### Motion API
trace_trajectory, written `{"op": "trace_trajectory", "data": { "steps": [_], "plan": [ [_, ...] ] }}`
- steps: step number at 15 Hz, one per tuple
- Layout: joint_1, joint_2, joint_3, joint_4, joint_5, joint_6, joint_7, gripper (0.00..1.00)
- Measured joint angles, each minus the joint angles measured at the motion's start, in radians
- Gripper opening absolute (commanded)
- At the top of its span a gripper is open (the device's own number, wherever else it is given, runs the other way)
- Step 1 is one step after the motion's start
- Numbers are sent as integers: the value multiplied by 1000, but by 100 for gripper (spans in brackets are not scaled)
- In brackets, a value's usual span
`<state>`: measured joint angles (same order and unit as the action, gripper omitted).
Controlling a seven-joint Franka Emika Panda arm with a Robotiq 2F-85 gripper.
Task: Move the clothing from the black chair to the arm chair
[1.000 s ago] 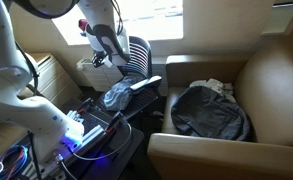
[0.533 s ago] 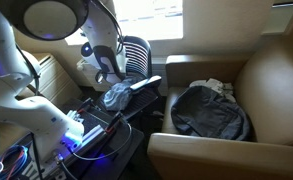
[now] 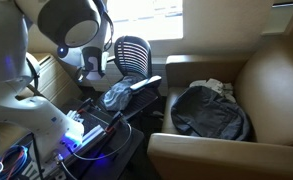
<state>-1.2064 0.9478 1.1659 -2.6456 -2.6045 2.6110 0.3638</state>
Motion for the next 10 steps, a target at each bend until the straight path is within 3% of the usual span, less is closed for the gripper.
{"op": "trace_trajectory", "data": {
  "steps": [2, 4, 7, 10],
  "plan": [
    [12, -1, -1, 4, 23, 22, -34, 100],
    [82, -2, -1, 24, 101, 75, -117, 100],
    [282, -9, -9, 110, 329, 137, -271, 100],
    [529, -29, -93, 226, 612, 118, -473, 100]
  ]
}}
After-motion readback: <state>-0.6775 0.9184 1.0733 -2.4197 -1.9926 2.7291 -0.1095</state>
